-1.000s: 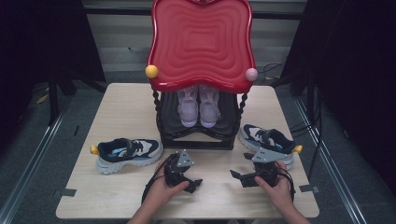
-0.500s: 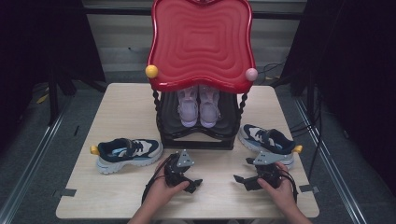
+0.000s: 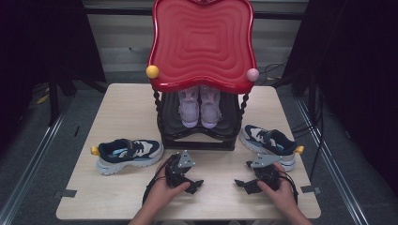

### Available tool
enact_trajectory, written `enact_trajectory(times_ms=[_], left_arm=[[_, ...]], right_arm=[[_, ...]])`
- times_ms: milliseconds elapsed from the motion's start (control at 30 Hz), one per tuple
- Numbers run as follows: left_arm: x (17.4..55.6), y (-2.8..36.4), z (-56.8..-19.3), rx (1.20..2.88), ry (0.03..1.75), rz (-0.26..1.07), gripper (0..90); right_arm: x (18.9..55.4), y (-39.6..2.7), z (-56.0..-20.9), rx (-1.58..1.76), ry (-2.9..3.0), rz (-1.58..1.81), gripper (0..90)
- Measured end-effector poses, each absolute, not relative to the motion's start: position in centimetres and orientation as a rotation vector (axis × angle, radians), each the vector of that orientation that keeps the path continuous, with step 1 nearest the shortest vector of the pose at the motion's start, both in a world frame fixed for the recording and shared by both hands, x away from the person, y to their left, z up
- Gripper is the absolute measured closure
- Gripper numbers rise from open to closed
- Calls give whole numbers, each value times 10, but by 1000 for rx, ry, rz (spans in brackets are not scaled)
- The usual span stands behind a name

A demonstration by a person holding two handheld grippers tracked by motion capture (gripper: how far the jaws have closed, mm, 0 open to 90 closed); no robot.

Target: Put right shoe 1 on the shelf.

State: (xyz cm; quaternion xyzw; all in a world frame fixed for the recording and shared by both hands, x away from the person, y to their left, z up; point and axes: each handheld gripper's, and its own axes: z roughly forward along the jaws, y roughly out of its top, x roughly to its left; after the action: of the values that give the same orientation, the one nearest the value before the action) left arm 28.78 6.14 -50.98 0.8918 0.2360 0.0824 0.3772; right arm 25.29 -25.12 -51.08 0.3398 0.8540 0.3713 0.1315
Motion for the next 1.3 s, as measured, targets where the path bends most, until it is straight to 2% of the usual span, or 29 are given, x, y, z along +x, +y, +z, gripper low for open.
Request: enact_trajectory(times_ms=[533, 733, 833, 1067, 1300], left_arm=[[287, 62, -509, 2284, 620, 217, 47], [283, 62, -508, 2280, 626, 222, 81], [281, 61, -505, 2286, 615, 210, 146], [283, 66, -495, 2339, 627, 139, 167], [283, 74, -486, 2399, 602, 135, 183]], right_arm=[[253, -251, -511, 982, 2482, 1076, 127], [253, -251, -511, 982, 2483, 1076, 126], [254, -252, -511, 977, 2485, 1077, 125], [253, -252, -511, 981, 2485, 1075, 125], [254, -252, -511, 981, 2485, 1075, 125]])
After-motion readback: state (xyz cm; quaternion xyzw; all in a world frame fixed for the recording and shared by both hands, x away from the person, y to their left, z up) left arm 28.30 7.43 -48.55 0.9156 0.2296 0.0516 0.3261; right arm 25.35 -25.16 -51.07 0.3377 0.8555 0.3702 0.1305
